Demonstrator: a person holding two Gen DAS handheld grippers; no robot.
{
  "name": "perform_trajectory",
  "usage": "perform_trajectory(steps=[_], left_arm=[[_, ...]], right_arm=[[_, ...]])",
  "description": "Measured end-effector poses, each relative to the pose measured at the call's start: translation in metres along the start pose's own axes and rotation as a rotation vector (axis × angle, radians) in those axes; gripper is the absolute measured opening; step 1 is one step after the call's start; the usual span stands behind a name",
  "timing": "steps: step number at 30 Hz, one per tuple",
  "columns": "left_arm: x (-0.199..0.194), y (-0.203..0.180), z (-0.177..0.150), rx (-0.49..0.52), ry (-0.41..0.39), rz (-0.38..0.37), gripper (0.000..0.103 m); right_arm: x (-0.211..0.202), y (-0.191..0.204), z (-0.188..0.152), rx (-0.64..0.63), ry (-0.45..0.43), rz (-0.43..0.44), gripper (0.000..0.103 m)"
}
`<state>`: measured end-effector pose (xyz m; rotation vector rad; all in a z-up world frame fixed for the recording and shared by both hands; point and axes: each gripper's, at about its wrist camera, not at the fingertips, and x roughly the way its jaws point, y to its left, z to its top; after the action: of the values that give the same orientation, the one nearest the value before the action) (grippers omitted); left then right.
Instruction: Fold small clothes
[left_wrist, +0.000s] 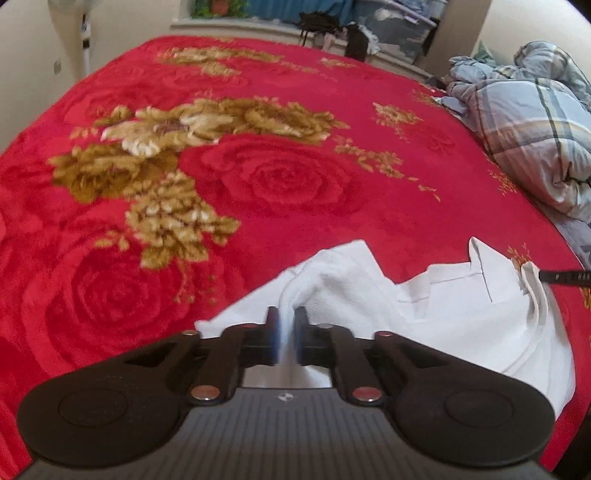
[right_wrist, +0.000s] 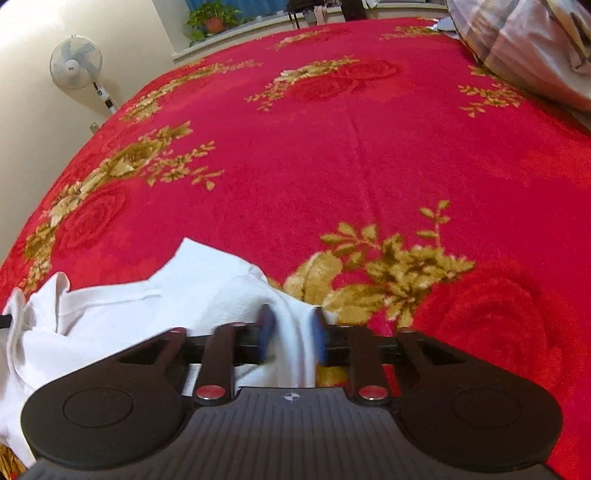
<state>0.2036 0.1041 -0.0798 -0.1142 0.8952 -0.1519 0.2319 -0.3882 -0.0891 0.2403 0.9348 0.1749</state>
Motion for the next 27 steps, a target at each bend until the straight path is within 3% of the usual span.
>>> perform_trajectory(steps=[2,4,5,7,10,13,16,17,19,21,22,24,26,27], left_arm=[[-0.013,0.008,0.005,-0.041,-0.069,0.012,0.006],[-0.024,0.024,0.01,-0.142,-0.134,0.03,0.006],[-0.025,0.029,0.01,-0.175,-0.138,0.06,0.006],[-0.013,0.033,0.007,-0.178,-0.073,0.108,0.006],[0.003,0.029,0.001,-0.155,0.013,0.127,0.006],[-0.005,0.031,0.006,-0.177,-0.041,0.101,0.006],[-0.017,0.036,0.011,-0.21,-0.123,0.096,0.006],[-0.016,0.035,0.011,-0.202,-0.129,0.122,0.007],[-0.01,0.033,0.011,-0.182,-0.082,0.153,0.01],[-0.004,0.036,0.009,-0.177,-0.014,0.115,0.016],[-0.007,0.038,0.007,-0.184,-0.019,0.118,0.016],[-0.015,0.045,0.004,-0.202,-0.031,0.121,0.018],[-0.024,0.055,-0.002,-0.248,-0.016,0.075,0.027],[-0.027,0.061,-0.006,-0.278,0.004,0.038,0.028]], right_arm=[[-0.009,0.0,0.004,0.011,-0.063,0.009,0.003],[-0.02,-0.004,0.009,0.092,-0.143,0.045,0.003],[-0.024,-0.011,0.011,0.162,-0.169,0.068,0.003],[-0.022,-0.018,0.013,0.227,-0.188,0.035,0.003],[-0.004,-0.02,0.012,0.226,-0.106,-0.01,0.003],[0.009,-0.01,0.01,0.154,-0.058,-0.068,0.003],[-0.003,-0.009,0.016,0.196,-0.155,-0.033,0.003],[-0.009,-0.008,0.017,0.206,-0.203,-0.029,0.0],[-0.011,-0.007,0.018,0.197,-0.239,-0.103,0.002],[0.002,-0.018,0.016,0.242,-0.142,-0.141,0.004],[0.006,-0.022,0.013,0.259,-0.102,-0.126,0.004],[0.004,-0.025,0.011,0.249,-0.086,-0.114,0.004],[-0.004,-0.023,0.008,0.211,-0.084,-0.075,0.004],[-0.006,-0.024,0.007,0.202,-0.069,-0.037,0.011]])
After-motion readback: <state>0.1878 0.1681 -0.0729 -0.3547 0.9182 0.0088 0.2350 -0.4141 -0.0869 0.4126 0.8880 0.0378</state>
